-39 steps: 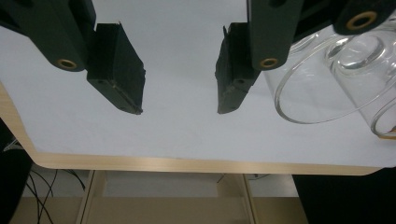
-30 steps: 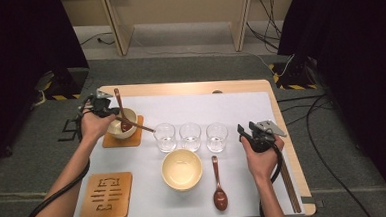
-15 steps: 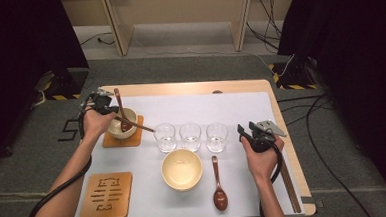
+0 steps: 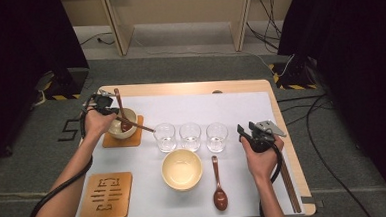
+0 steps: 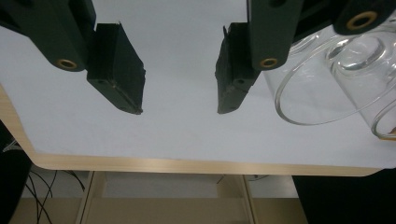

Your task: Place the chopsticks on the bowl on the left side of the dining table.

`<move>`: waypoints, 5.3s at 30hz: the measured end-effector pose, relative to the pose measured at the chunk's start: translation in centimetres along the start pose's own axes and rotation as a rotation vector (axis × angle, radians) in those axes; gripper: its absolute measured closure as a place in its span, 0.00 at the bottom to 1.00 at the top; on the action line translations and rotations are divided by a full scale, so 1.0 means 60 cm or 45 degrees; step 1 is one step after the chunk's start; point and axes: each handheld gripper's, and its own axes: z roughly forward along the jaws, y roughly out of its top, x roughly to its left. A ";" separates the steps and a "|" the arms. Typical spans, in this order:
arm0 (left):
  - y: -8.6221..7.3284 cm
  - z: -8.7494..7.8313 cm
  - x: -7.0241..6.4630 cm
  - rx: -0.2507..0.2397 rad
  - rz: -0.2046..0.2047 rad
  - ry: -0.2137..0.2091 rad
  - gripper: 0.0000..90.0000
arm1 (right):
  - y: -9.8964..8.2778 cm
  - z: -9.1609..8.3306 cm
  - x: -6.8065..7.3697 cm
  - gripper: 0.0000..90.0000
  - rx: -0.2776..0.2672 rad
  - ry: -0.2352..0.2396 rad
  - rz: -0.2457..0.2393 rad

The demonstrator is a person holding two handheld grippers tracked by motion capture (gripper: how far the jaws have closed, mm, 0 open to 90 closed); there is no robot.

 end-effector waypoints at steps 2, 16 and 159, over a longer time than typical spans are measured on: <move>-0.001 0.001 0.001 0.009 0.000 0.006 0.99 | 0.000 0.000 0.000 0.58 -0.001 -0.001 -0.002; -0.002 0.003 0.001 0.040 0.007 0.028 0.99 | 0.000 0.000 -0.001 0.58 0.000 -0.002 -0.001; -0.026 -0.064 -0.034 -0.075 -0.115 -0.071 0.62 | -0.001 -0.003 -0.007 0.58 0.014 -0.006 0.004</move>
